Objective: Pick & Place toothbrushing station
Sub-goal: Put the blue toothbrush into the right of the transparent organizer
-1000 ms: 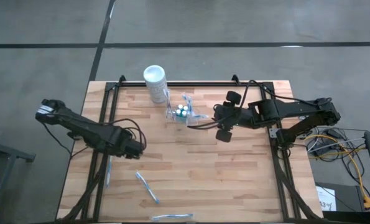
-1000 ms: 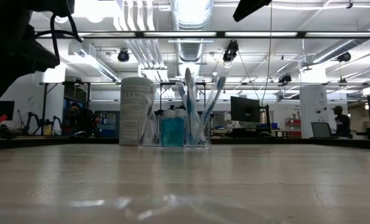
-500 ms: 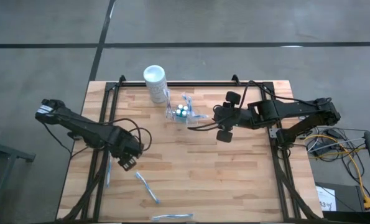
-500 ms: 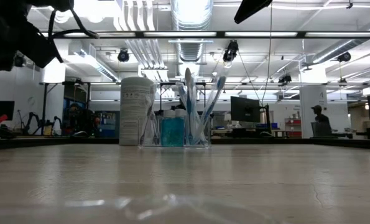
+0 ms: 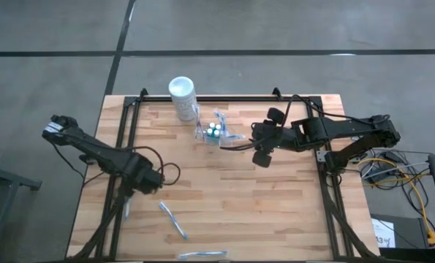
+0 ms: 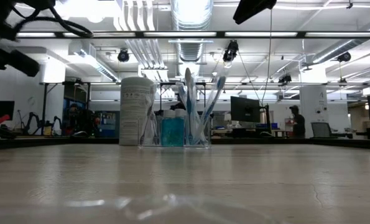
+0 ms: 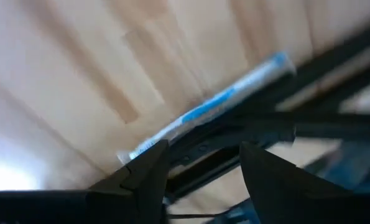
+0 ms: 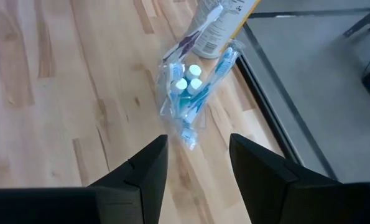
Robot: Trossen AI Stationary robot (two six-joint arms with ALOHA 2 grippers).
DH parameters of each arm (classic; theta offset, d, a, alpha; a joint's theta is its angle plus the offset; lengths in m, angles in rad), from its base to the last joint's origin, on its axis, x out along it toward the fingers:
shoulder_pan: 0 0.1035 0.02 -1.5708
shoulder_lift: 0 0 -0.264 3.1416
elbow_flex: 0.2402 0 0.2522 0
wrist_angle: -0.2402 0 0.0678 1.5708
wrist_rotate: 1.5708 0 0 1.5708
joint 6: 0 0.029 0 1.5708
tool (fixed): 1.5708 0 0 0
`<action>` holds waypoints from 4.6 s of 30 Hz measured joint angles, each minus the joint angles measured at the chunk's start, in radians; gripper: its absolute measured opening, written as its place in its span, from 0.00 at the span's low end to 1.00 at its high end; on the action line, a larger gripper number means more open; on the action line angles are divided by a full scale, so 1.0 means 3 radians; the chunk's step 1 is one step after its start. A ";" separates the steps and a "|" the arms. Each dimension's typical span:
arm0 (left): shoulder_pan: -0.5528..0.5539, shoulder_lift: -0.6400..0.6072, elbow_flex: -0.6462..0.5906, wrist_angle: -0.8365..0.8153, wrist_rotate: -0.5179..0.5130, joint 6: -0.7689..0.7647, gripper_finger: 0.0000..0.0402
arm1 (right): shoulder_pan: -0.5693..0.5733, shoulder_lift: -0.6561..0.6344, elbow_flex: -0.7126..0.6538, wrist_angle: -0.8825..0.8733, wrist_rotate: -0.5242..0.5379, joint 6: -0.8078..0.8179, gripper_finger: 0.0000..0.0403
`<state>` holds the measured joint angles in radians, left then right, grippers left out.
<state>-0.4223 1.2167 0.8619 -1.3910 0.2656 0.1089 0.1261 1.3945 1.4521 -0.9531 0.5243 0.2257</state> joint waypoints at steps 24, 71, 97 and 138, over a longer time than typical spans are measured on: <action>-0.0069 0.0004 -0.0573 0.0448 -0.0124 0.1462 0.50 | 0.0001 0.0000 -0.0001 0.0622 0.0000 0.0535 0.42; -0.0020 -0.0053 0.0346 0.0521 -0.1094 0.1006 0.50 | 0.0000 0.0004 -0.0155 0.0582 0.0000 0.0370 0.42; -0.0016 0.0376 0.0241 0.0069 0.0417 -0.2450 0.50 | 0.0000 0.0001 -0.0948 0.1156 0.0001 0.0520 0.42; -0.0028 0.1063 -0.0655 0.0912 0.1402 -0.2216 0.50 | 0.0000 0.0000 -0.0927 0.1228 0.0004 0.0196 0.42</action>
<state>-0.4309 1.5356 0.6656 -1.1174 0.6863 -0.5560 0.1261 1.3945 1.1740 -0.5846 0.5255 0.2844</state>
